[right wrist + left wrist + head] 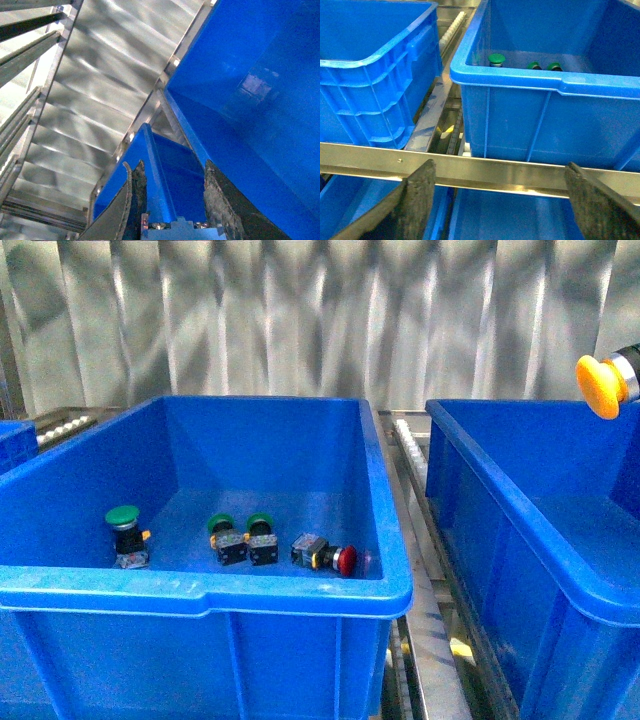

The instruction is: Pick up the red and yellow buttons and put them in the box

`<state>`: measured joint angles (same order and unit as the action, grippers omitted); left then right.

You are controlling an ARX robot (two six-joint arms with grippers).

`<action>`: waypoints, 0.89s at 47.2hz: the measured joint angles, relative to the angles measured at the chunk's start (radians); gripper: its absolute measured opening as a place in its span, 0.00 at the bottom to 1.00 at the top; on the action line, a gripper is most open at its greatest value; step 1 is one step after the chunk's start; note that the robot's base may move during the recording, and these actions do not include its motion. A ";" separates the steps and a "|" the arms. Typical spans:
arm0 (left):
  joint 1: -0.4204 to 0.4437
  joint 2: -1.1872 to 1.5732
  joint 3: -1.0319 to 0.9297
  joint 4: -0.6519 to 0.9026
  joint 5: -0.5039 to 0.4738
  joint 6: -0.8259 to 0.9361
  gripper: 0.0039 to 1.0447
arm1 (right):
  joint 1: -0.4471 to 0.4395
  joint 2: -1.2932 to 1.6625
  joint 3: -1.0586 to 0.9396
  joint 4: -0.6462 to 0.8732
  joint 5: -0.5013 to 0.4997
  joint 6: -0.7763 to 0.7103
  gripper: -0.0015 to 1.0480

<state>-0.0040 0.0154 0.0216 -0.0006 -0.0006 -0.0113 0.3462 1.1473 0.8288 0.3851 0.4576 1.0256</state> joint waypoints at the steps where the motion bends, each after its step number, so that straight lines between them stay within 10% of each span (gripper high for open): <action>1: 0.000 0.000 0.000 0.000 0.000 0.000 0.80 | 0.001 0.000 0.000 0.001 0.003 -0.002 0.24; 6: 0.000 0.000 0.000 0.000 0.000 0.002 0.94 | 0.011 0.000 0.000 0.002 0.019 -0.018 0.24; 42: 0.000 0.000 0.000 0.000 -0.003 0.002 0.93 | 0.006 0.006 0.006 -0.068 0.070 0.053 0.24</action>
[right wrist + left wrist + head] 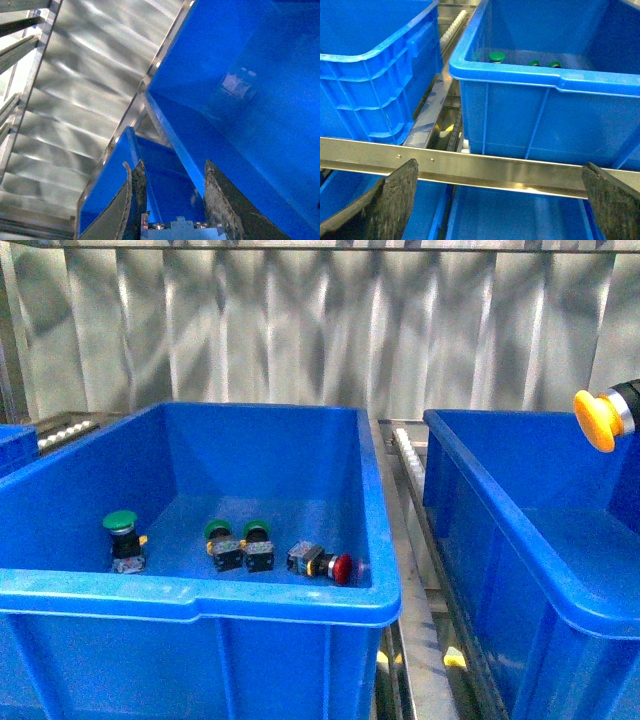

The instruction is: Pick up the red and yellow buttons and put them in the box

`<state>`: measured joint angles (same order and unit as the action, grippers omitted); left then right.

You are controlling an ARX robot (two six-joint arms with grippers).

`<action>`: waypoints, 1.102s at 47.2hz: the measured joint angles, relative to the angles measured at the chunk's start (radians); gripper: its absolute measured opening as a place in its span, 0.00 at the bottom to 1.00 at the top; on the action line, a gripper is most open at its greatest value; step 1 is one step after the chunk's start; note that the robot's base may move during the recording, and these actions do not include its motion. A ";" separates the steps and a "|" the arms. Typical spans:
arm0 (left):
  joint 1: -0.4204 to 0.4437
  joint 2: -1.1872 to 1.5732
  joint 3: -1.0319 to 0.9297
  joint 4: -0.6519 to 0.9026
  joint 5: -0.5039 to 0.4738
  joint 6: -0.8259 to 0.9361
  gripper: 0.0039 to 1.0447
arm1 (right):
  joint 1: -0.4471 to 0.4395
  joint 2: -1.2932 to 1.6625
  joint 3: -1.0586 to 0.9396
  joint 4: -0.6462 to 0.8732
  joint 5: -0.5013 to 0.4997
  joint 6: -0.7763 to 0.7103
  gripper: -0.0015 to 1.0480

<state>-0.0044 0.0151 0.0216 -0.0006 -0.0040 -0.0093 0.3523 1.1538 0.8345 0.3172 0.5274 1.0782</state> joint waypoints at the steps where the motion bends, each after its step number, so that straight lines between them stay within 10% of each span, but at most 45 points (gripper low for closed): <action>1: 0.000 0.000 0.000 0.000 0.000 0.000 0.93 | 0.000 -0.003 -0.002 0.000 -0.004 0.001 0.24; 52: 0.002 0.000 0.000 0.000 0.008 0.002 0.93 | -0.235 -0.078 -0.068 -0.030 -0.067 -0.109 0.24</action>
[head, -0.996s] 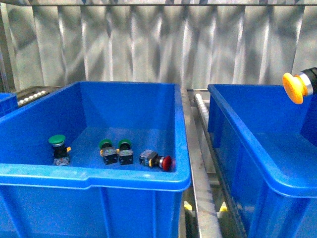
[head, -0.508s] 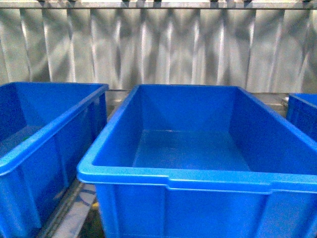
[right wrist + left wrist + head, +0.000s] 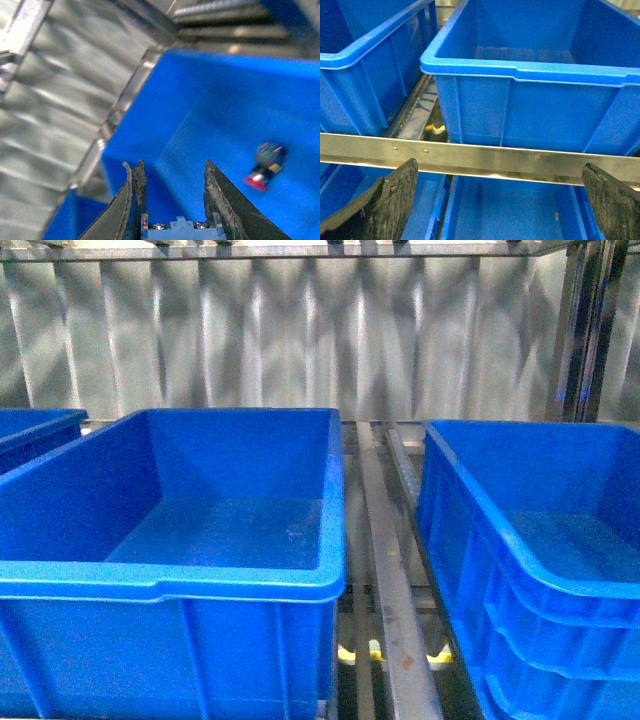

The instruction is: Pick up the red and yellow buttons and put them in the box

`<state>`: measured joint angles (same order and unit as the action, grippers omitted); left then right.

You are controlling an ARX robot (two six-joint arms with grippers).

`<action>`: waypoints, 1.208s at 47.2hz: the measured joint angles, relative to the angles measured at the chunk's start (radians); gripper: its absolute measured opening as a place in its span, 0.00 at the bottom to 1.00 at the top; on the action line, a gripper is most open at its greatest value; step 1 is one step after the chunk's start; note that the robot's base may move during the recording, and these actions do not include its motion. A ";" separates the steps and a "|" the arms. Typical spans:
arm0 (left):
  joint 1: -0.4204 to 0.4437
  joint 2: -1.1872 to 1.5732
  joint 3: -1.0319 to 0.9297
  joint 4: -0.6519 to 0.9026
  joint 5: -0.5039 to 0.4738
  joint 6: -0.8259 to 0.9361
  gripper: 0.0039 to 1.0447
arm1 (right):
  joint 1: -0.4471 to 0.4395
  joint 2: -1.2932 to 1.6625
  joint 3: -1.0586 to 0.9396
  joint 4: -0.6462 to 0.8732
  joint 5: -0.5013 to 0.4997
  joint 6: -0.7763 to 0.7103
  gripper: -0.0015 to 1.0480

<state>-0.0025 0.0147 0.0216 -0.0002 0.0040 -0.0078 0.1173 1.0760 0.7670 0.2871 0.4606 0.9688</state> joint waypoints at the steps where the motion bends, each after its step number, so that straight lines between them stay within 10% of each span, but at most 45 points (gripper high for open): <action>1: 0.000 0.000 0.000 0.000 -0.001 0.000 0.93 | -0.005 0.014 0.003 0.004 0.009 -0.042 0.24; 23: 0.000 0.000 0.000 0.000 -0.004 0.000 0.93 | -0.176 0.515 0.544 -0.273 -0.270 -0.754 0.24; 57: 0.000 0.000 0.000 0.000 -0.004 0.000 0.93 | -0.248 1.146 1.149 -0.713 -0.431 -0.911 0.24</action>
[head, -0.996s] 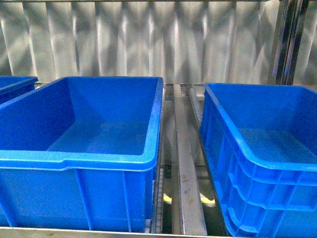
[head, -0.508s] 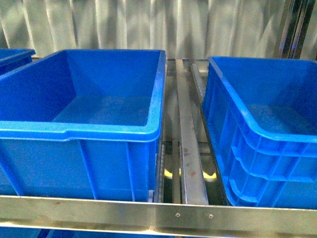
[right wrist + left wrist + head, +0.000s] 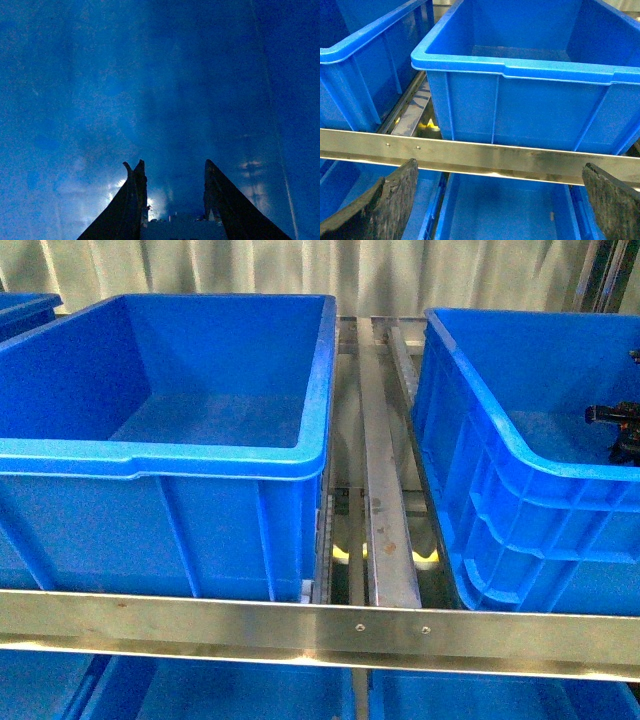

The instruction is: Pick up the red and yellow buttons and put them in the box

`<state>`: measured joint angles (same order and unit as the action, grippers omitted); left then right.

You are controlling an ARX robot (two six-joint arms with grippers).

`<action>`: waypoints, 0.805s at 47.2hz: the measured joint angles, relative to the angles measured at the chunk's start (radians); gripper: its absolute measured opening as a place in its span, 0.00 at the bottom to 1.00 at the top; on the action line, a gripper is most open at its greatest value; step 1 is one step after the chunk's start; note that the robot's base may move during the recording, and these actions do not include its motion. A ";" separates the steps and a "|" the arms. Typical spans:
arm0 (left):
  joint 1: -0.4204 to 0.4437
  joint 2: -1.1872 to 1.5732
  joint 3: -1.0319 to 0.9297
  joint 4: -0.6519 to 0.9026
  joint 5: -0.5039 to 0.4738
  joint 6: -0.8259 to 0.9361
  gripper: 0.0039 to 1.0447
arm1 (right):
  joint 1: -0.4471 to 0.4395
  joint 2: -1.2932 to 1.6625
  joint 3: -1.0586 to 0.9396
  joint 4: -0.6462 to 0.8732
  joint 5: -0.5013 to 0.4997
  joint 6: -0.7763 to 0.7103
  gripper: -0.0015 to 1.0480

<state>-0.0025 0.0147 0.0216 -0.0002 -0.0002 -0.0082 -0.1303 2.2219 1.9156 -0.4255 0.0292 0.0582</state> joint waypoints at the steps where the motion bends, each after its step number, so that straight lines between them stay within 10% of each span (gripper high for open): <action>1: 0.000 0.000 0.000 0.000 0.000 0.000 0.93 | 0.000 0.002 0.000 0.000 0.000 0.000 0.24; 10: 0.000 0.000 0.000 0.000 0.000 0.000 0.93 | 0.001 0.014 0.003 0.019 0.011 0.000 0.25; 38: 0.000 0.000 0.000 0.000 0.000 0.000 0.93 | -0.008 -0.154 -0.008 0.055 0.002 0.059 0.99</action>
<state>-0.0025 0.0147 0.0216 -0.0002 -0.0002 -0.0082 -0.1383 2.0674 1.9076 -0.3702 0.0311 0.1169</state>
